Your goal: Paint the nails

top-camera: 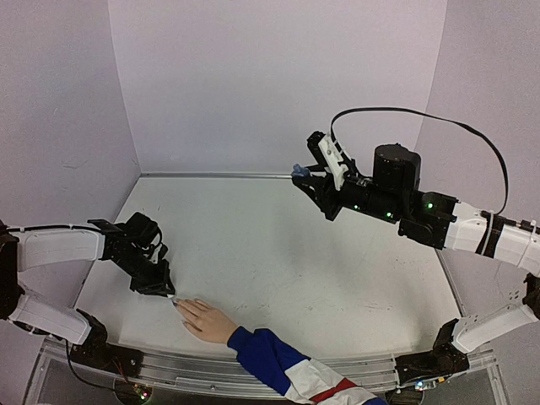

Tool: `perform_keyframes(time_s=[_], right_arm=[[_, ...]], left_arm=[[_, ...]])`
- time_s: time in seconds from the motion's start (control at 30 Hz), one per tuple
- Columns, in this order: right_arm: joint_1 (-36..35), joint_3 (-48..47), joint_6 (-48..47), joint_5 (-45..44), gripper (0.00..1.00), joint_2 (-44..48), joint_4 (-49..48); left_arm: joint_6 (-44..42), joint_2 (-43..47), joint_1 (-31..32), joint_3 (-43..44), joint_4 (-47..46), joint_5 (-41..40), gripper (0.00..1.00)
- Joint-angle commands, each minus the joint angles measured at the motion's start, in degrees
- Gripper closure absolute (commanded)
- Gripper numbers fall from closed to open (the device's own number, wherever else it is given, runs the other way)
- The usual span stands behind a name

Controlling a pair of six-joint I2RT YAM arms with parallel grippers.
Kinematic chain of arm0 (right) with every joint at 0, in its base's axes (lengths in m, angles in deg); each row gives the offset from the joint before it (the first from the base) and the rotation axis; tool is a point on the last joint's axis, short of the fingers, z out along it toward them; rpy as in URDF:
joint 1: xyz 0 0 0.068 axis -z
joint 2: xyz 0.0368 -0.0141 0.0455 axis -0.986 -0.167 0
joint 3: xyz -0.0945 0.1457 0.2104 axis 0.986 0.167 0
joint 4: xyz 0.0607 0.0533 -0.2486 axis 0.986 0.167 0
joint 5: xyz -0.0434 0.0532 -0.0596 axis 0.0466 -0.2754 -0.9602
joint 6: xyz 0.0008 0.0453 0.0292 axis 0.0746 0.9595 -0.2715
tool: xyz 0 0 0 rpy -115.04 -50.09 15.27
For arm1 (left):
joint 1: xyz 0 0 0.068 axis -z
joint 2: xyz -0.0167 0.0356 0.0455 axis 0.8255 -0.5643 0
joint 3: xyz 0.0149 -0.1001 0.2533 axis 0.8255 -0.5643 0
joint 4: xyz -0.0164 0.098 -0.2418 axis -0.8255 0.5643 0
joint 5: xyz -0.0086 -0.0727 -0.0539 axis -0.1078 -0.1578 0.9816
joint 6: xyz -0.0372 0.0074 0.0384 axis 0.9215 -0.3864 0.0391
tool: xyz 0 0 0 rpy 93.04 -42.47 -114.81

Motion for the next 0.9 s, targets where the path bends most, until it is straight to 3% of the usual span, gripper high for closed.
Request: perform_keyframes(time_s=[0.0, 0.7, 0.87], right_arm=[[0.4, -0.6, -0.4, -0.1, 1.0, 0.0, -4.2], [0.4, -0.5, -0.1, 0.5, 1.0, -0.1, -4.3], [0.4, -0.2, 0.2, 1.0, 1.0, 0.4, -4.2]], left_arm=[[-1.1, -0.4, -0.3, 1.8, -1.4, -1.2, 1.0], [0.3, 5.3, -0.3, 2.1, 1.5, -4.7, 1.0], [0.1, 5.8, -0.3, 2.4, 1.9, -2.1, 1.0]])
